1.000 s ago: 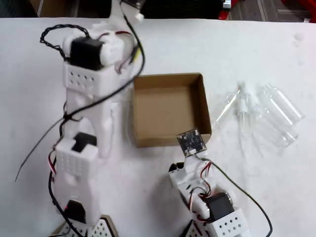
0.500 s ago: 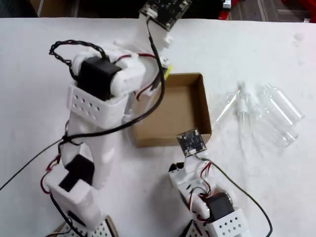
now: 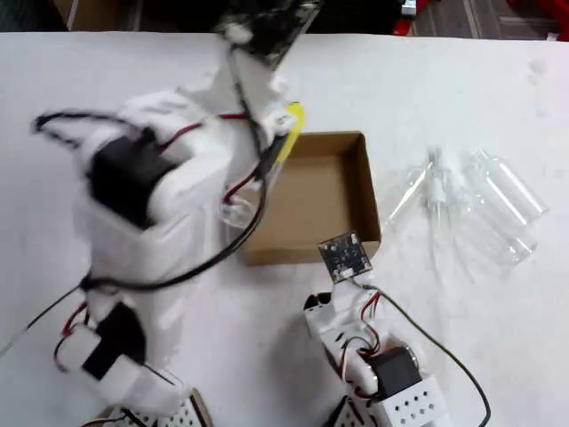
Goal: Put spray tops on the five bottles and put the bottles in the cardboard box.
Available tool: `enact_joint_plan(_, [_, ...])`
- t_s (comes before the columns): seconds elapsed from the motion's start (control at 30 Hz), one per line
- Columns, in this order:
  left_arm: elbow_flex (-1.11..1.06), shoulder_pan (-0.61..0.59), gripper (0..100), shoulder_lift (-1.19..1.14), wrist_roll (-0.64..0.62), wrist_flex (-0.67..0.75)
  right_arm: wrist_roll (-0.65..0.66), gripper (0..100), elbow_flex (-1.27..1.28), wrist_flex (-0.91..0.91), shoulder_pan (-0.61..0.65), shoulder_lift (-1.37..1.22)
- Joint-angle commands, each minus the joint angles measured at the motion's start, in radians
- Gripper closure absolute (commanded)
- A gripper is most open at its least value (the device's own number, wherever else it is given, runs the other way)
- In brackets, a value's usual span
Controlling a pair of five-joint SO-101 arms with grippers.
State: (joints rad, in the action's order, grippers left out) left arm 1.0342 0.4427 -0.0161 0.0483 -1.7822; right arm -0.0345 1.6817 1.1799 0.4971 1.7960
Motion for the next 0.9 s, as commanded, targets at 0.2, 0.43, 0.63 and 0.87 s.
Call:
enact_joint_plan(0.2, [-0.466,0.007,98,0.400,-0.021,0.117,0.011,98.1,0.009,0.002,-0.012,0.005])
enact_joint_plan(0.43, [-1.051,-0.019,98,0.664,-0.026,0.628,0.011,98.1,0.009,0.002,-0.012,0.005])
enact_joint_plan(0.63, [-1.513,-0.018,98,0.794,-0.077,1.157,0.011,98.1,0.009,0.002,-0.012,0.005])
enact_joint_plan(0.87, [-1.788,-0.058,98,0.713,-0.230,1.545,0.011,98.1,0.009,0.002,-0.012,0.005])
